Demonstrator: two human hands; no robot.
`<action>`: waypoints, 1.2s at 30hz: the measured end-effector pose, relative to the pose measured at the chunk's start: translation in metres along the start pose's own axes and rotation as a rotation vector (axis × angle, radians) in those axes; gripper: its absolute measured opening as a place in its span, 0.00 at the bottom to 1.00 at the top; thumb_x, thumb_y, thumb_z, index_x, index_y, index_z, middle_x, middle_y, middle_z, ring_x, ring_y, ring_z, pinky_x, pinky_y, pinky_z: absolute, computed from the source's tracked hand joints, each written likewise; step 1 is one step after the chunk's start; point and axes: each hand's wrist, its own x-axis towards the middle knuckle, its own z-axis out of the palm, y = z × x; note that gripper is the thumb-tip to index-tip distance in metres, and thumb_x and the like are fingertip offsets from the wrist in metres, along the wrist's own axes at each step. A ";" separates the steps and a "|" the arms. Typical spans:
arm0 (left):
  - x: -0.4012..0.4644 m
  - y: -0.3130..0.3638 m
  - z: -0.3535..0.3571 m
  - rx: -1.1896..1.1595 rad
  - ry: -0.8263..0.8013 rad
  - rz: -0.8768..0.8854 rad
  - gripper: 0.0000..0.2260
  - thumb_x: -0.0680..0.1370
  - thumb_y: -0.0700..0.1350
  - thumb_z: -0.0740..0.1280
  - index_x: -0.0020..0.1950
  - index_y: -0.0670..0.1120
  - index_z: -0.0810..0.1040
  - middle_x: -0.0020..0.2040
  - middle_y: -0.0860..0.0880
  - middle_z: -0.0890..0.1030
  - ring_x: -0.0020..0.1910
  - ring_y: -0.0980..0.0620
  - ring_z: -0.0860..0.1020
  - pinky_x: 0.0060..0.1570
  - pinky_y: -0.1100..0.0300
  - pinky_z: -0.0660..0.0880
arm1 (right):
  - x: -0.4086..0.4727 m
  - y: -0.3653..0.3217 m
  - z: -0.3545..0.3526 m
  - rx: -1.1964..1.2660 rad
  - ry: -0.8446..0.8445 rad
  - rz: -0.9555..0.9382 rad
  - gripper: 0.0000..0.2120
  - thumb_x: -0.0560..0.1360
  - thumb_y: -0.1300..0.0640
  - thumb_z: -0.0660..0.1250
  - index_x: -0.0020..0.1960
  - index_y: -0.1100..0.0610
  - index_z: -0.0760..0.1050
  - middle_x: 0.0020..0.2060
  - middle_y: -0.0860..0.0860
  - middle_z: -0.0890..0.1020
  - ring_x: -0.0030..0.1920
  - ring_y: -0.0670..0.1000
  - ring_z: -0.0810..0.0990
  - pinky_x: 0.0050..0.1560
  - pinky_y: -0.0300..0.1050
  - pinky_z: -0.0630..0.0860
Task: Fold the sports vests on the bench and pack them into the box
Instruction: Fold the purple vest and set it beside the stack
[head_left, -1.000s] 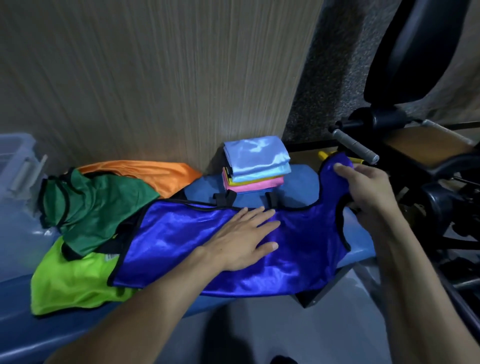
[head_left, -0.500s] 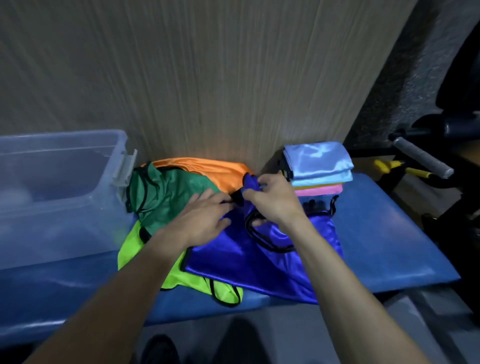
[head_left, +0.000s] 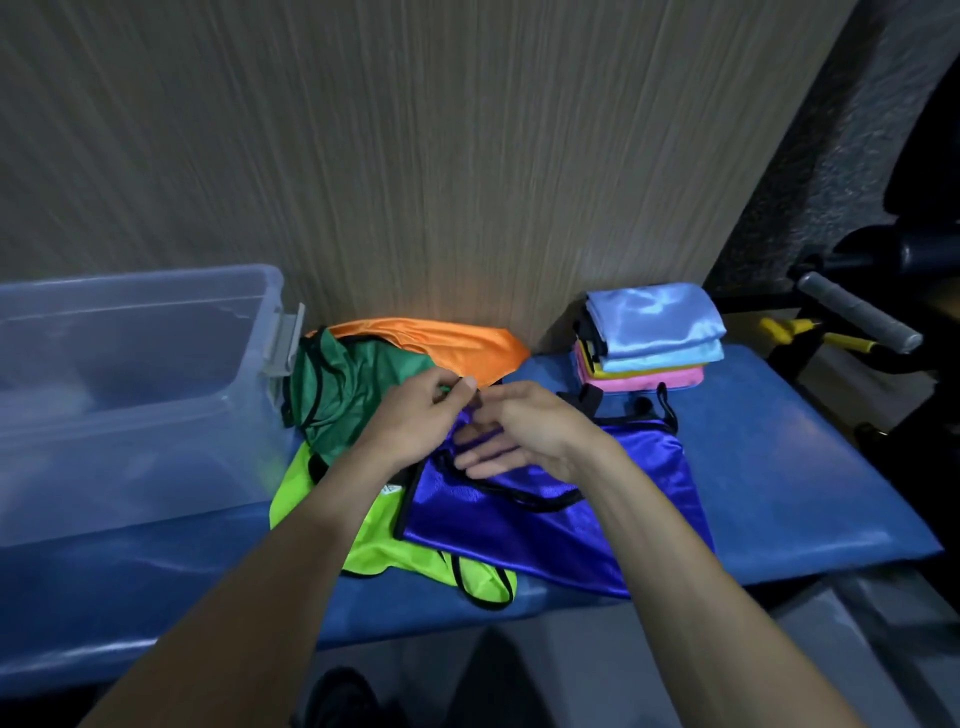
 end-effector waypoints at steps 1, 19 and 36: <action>0.000 0.000 0.001 0.015 -0.001 -0.003 0.07 0.81 0.59 0.65 0.52 0.57 0.76 0.43 0.55 0.83 0.44 0.57 0.81 0.42 0.61 0.72 | -0.004 0.002 -0.006 -0.020 -0.007 0.001 0.12 0.82 0.67 0.58 0.63 0.63 0.75 0.49 0.65 0.83 0.40 0.60 0.87 0.41 0.50 0.86; -0.006 0.004 0.013 0.308 0.145 0.059 0.14 0.84 0.49 0.63 0.69 0.50 0.74 0.46 0.47 0.83 0.41 0.49 0.79 0.44 0.51 0.77 | -0.074 0.094 -0.093 -0.726 0.194 -0.167 0.21 0.67 0.45 0.82 0.54 0.52 0.81 0.36 0.46 0.80 0.35 0.42 0.77 0.43 0.42 0.76; -0.028 0.050 0.042 0.537 0.278 0.474 0.16 0.78 0.47 0.69 0.65 0.47 0.77 0.58 0.45 0.76 0.58 0.40 0.73 0.56 0.42 0.75 | -0.072 0.112 -0.168 -0.694 0.786 -0.102 0.10 0.75 0.52 0.74 0.54 0.55 0.81 0.46 0.51 0.85 0.55 0.57 0.82 0.58 0.49 0.77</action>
